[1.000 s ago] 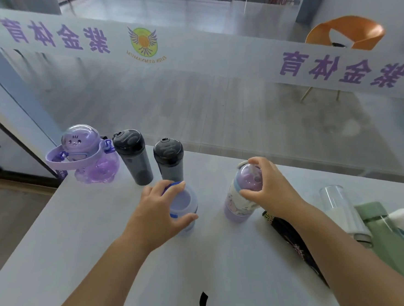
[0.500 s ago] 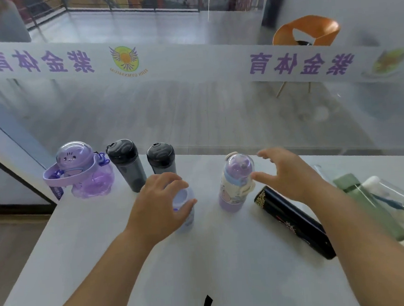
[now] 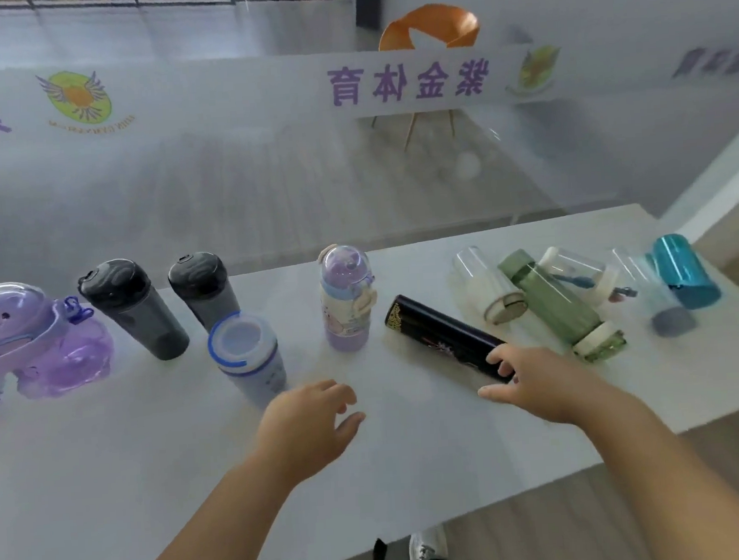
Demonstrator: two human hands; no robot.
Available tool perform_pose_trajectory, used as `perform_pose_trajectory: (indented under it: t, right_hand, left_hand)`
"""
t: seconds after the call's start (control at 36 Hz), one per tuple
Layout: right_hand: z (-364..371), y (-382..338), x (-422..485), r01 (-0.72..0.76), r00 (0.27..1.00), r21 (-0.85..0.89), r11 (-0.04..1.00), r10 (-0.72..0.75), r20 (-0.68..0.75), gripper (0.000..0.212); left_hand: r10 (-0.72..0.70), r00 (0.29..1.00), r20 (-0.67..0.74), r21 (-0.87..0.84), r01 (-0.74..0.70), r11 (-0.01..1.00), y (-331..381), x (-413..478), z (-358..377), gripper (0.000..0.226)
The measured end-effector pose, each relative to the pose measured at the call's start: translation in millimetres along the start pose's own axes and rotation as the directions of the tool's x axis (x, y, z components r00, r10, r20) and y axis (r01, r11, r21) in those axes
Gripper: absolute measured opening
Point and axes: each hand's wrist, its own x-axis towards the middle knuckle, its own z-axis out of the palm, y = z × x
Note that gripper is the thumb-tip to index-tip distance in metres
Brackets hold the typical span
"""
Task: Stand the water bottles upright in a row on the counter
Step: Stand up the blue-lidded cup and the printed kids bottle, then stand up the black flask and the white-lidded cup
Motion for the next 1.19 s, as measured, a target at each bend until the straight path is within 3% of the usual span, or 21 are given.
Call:
perform_pose_trajectory:
  t: [0.19, 0.44, 0.61, 0.72, 0.81, 0.97, 1.19]
  right_hand:
    - [-14, 58, 6, -0.091, 0.996, 0.039, 0.995, 0.090, 0.018, 0.059]
    - [-49, 125, 56, -0.032, 0.999, -0.042, 0.999, 0.032, 0.007, 0.059]
    - [-67, 154, 95, 0.014, 0.998, -0.101, 0.995, -0.020, -0.056, 0.051]
    - [-70, 157, 119, 0.047, 0.997, -0.088, 0.995, -0.053, -0.058, 0.057]
    - [-70, 153, 136, 0.079, 0.995, -0.090, 0.993, -0.083, -0.049, 0.065]
    - [-62, 132, 162, 0.107, 0.994, -0.020, 0.994, -0.108, -0.019, 0.061]
    - [-40, 107, 189, -0.046, 0.998, 0.069, 0.997, 0.043, 0.046, 0.072]
  left_hand:
    - [0.013, 0.996, 0.092, 0.045, -0.017, 0.999, 24, 37, 31, 0.029]
    - [-0.063, 0.980, 0.188, 0.046, 0.055, 0.997, 78, 97, 73, 0.031]
    - [0.025, 0.990, 0.137, 0.074, -0.036, 0.997, 113, 137, 112, 0.055]
    - [0.010, 0.991, 0.137, 0.072, -0.020, 0.997, 129, 160, 128, 0.076]
    - [-0.049, 0.970, 0.240, 0.132, 0.018, 0.991, 131, 171, 135, 0.083]
    - [-0.167, 0.934, 0.315, 0.296, 0.070, 0.953, 137, 178, 145, 0.078]
    - [-0.213, 0.935, 0.282, 0.360, 0.102, 0.927, 137, 165, 156, 0.073]
